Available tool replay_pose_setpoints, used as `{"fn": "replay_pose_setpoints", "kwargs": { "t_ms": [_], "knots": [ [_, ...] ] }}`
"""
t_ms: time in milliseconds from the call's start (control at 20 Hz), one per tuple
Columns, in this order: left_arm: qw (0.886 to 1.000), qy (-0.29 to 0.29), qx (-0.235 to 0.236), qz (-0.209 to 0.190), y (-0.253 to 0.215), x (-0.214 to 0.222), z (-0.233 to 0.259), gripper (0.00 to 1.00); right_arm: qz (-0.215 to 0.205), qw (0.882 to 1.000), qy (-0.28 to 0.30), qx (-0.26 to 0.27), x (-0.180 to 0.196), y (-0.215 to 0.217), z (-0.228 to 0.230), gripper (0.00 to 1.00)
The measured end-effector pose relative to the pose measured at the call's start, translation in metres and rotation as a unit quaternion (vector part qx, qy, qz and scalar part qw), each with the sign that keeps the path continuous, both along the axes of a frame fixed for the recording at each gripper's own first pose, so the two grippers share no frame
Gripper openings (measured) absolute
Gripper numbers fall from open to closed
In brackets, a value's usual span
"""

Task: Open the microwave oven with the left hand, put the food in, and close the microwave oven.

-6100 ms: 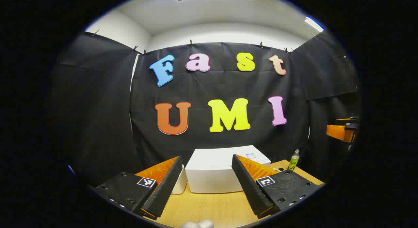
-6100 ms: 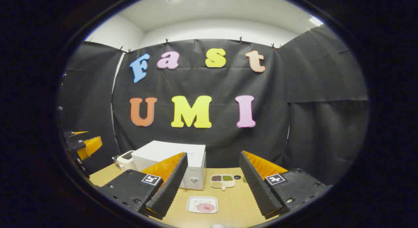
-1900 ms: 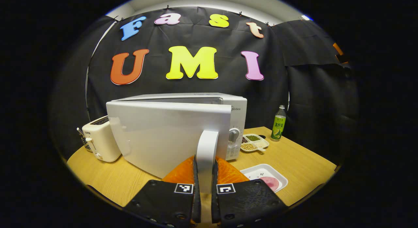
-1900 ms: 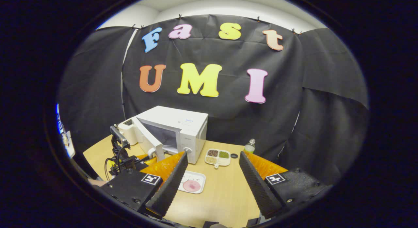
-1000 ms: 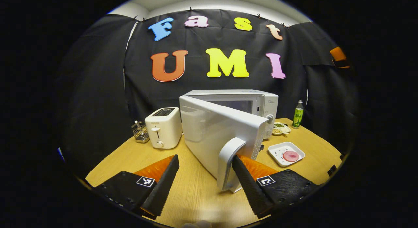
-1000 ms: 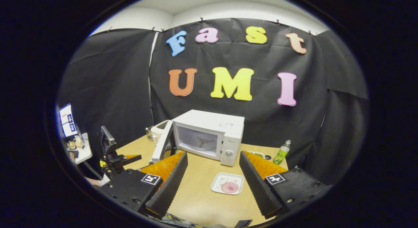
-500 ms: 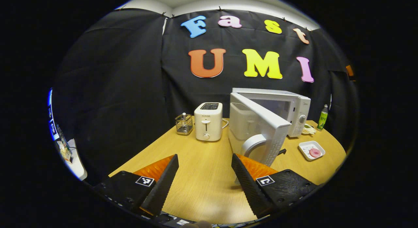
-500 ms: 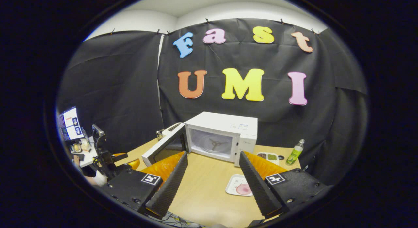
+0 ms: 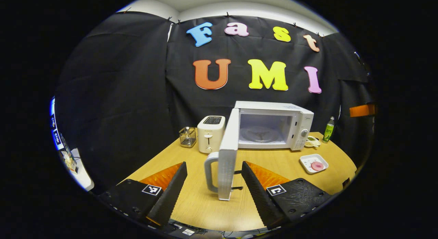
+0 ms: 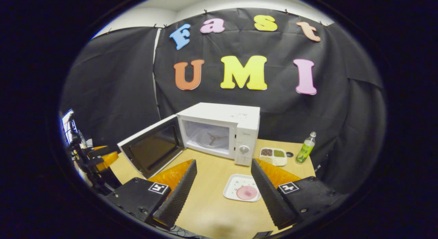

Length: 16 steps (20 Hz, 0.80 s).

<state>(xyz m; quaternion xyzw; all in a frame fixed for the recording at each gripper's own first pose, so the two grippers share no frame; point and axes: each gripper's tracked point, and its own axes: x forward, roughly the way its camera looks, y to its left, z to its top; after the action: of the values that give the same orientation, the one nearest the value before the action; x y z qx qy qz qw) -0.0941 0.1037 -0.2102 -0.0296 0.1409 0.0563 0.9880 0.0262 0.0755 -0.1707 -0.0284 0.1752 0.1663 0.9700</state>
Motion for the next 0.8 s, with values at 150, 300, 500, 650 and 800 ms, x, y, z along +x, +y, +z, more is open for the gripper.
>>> {"fn": "replay_pose_setpoints", "kwargs": {
  "t_ms": [150,300,500,650,800],
  "knots": [
    [1.000,-0.011,-0.005,-0.025,-0.038,0.006,0.029,0.95,-0.021,0.999,0.039,0.003,0.027,-0.031,-0.048,0.99],
    [0.998,-0.036,0.005,-0.042,-0.070,0.015,0.064,0.95,-0.039,0.994,0.100,0.016,0.053,-0.062,-0.103,0.91],
    [0.997,-0.052,0.018,-0.055,-0.115,0.029,0.096,0.95,-0.050,0.980,0.189,0.048,0.084,-0.088,-0.175,0.80],
    [0.997,-0.050,0.023,-0.054,-0.144,0.039,0.105,0.95,-0.044,0.965,0.251,0.069,0.102,-0.096,-0.216,0.60],
    [0.997,-0.045,0.024,-0.050,-0.169,0.047,0.109,0.95,-0.028,0.952,0.297,0.067,0.118,-0.099,-0.248,0.46]
  ]
}}
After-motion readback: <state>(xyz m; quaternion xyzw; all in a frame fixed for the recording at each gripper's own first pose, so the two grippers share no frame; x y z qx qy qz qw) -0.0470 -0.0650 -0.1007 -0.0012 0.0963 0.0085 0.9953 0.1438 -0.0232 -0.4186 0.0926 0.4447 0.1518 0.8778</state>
